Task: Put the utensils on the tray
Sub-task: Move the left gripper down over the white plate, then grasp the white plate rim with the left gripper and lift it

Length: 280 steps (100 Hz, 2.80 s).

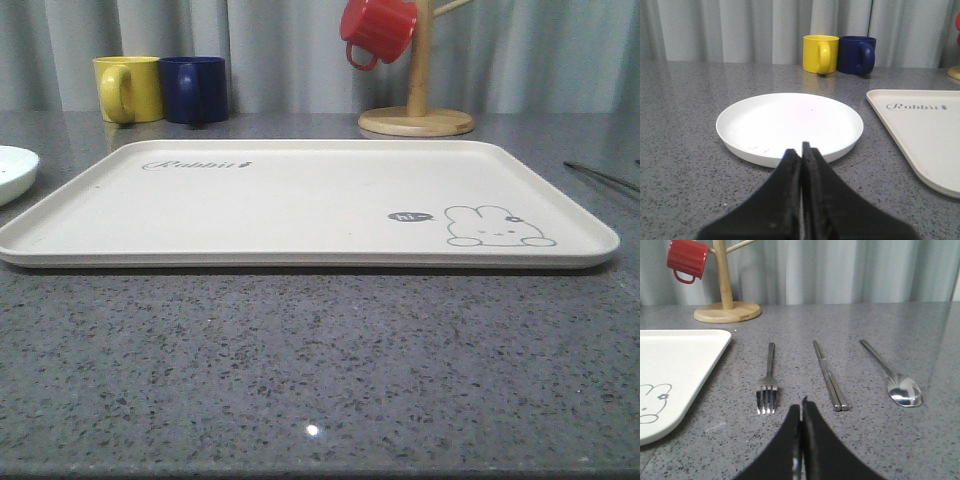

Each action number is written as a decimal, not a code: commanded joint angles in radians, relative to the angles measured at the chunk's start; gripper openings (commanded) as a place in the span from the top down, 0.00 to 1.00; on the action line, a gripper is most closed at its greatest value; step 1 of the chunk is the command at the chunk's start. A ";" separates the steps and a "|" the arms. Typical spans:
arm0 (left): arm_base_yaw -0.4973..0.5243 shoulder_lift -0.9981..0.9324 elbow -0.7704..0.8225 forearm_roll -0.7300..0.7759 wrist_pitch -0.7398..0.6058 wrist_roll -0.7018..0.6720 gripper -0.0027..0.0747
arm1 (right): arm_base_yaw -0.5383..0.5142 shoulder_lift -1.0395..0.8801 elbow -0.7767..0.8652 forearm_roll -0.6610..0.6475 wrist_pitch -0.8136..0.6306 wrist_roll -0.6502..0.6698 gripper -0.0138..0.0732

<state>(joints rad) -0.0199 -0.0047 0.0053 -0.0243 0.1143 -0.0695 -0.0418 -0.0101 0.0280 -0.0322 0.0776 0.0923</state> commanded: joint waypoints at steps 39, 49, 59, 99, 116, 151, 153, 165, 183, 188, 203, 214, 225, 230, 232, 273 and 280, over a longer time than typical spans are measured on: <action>0.004 -0.034 0.027 -0.008 -0.085 -0.007 0.99 | -0.005 -0.019 0.000 0.003 -0.083 -0.009 0.92; 0.004 -0.034 0.027 -0.008 -0.085 -0.007 0.99 | -0.005 -0.019 0.000 0.003 -0.083 -0.009 0.92; 0.004 -0.034 0.027 -0.008 -0.121 -0.007 0.99 | -0.005 -0.019 0.000 0.003 -0.083 -0.009 0.92; 0.005 -0.034 -0.006 0.003 -0.141 -0.007 0.99 | -0.005 -0.019 0.000 0.003 -0.083 -0.009 0.92; 0.005 -0.007 -0.132 0.055 -0.048 -0.007 0.99 | -0.005 -0.019 0.000 0.003 -0.083 -0.009 0.92; 0.005 0.368 -0.461 0.056 0.257 -0.007 0.99 | -0.005 -0.019 0.000 0.003 -0.083 -0.009 0.92; 0.005 0.387 -0.475 0.056 0.262 -0.007 0.99 | -0.005 -0.019 0.000 0.003 -0.083 -0.009 0.92; 0.005 0.565 -0.555 0.049 0.286 -0.007 0.91 | -0.005 -0.019 0.000 0.003 -0.083 -0.009 0.92; 0.005 0.809 -0.685 0.047 0.287 -0.007 0.50 | -0.005 -0.019 0.000 0.003 -0.083 -0.009 0.92; 0.008 0.866 -0.725 0.047 0.289 -0.007 0.43 | -0.005 -0.019 0.000 0.003 -0.083 -0.009 0.92; 0.066 1.039 -0.878 0.040 0.373 -0.007 0.41 | -0.005 -0.019 0.000 0.003 -0.083 -0.009 0.92; 0.141 1.166 -1.008 0.010 0.517 -0.007 0.41 | -0.005 -0.019 0.000 0.003 -0.083 -0.009 0.92; 0.214 1.289 -1.121 -0.022 0.688 -0.007 0.41 | -0.005 -0.019 0.000 0.003 -0.083 -0.009 0.92; 0.240 1.340 -1.166 -0.026 0.737 -0.007 0.41 | -0.005 -0.019 0.000 0.003 -0.083 -0.009 0.92; 0.250 1.360 -1.183 -0.026 0.769 -0.007 0.41 | -0.005 -0.019 0.000 0.003 -0.083 -0.009 0.92; 0.306 1.633 -1.335 -0.031 0.907 -0.007 0.41 | -0.005 -0.019 0.000 0.003 -0.083 -0.009 0.92; 0.306 1.651 -1.342 -0.040 0.921 -0.007 0.41 | -0.005 -0.019 0.000 0.003 -0.083 -0.009 0.92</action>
<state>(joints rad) 0.2856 1.6646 -1.2971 -0.0444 1.0351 -0.0695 -0.0418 -0.0101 0.0280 -0.0322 0.0776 0.0923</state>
